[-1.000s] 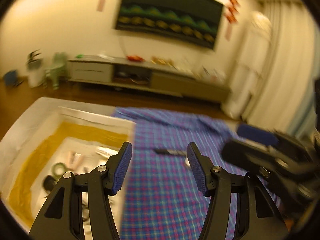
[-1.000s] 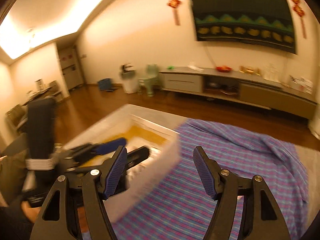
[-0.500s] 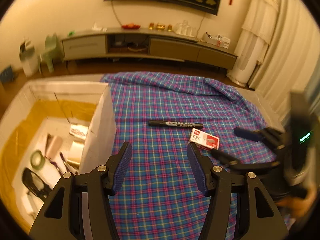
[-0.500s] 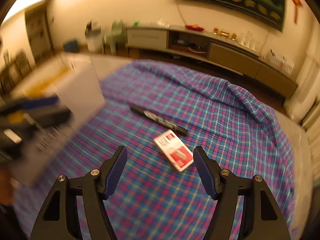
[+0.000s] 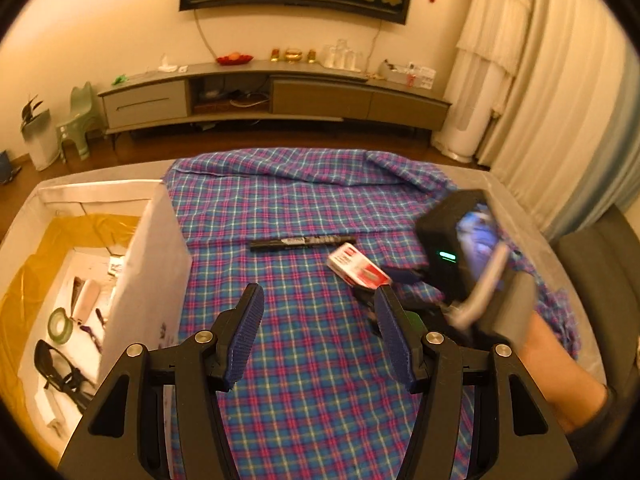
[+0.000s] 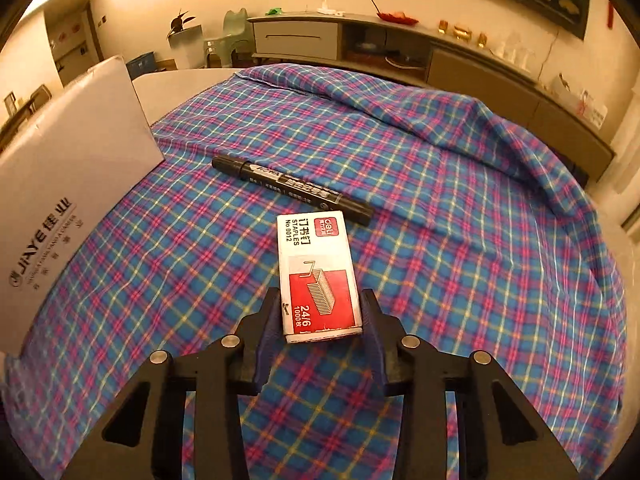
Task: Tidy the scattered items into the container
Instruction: 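Grasp the red staples box with the right tool while the left tool grasps the black marker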
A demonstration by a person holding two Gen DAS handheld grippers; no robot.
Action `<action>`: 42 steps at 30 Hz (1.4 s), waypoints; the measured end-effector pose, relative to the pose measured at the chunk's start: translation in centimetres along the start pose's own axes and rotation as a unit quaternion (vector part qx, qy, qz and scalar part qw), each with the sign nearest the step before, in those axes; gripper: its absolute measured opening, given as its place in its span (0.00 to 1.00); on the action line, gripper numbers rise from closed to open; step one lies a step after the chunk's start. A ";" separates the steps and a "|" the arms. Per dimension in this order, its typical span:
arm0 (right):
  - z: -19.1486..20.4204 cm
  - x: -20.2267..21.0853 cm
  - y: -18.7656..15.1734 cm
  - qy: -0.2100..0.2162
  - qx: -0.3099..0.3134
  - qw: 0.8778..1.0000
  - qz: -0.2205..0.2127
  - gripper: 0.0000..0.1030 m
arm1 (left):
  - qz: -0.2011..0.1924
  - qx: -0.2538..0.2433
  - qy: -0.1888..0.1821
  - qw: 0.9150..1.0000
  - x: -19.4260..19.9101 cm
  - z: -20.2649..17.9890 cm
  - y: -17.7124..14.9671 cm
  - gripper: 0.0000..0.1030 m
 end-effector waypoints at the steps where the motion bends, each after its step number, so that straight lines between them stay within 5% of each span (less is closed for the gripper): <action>1: -0.4 0.3 -0.2 0.008 -0.004 1.000 -0.001 0.39 | 0.001 0.001 -0.003 1.000 -0.6 -0.2 0.7 0.59; 6: -3.8 2.9 -1.6 0.046 -0.063 0.997 -0.013 0.39 | 0.020 -0.052 0.036 0.998 -5.7 -1.3 3.8 0.59; 11: -7.5 5.2 -3.2 0.103 -0.128 0.986 -0.028 0.39 | 0.098 -0.141 0.112 0.979 -14.2 -2.4 5.2 0.59; 15: -8.3 6.1 -3.7 0.119 -0.131 0.984 -0.036 0.39 | 0.093 -0.175 0.170 0.965 -16.9 -2.3 6.0 0.59; 19: -8.4 6.2 -3.7 0.130 -0.126 0.983 -0.036 0.39 | 0.088 -0.161 0.148 0.972 -17.3 -1.5 6.7 0.57; 23: -8.4 5.6 -3.4 0.136 -0.125 0.982 -0.033 0.39 | 0.100 -0.133 0.139 0.976 -17.5 -0.7 7.1 0.21; 25: -8.2 5.2 -3.2 0.138 -0.124 0.982 -0.032 0.39 | 0.111 -0.104 0.111 0.982 -17.3 -0.1 7.2 0.13; 31: -7.3 5.5 -3.1 0.140 -0.119 0.982 -0.034 0.39 | 0.124 -0.068 0.066 0.988 -17.0 0.6 6.8 0.13; 42: -6.6 5.4 -2.8 0.134 -0.116 0.984 -0.031 0.39 | 0.082 -0.023 0.055 0.995 -13.3 -0.1 5.5 0.13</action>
Point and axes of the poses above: each gripper's, at about its wrist camera, not at the fingertips, and x roughly against the way its jaws point, z to its left, y to its top, the point moved 4 cm from there along -x, roughly the way its jaws point, and after that the axes turned 13 degrees about z, right-handed, at the moved point
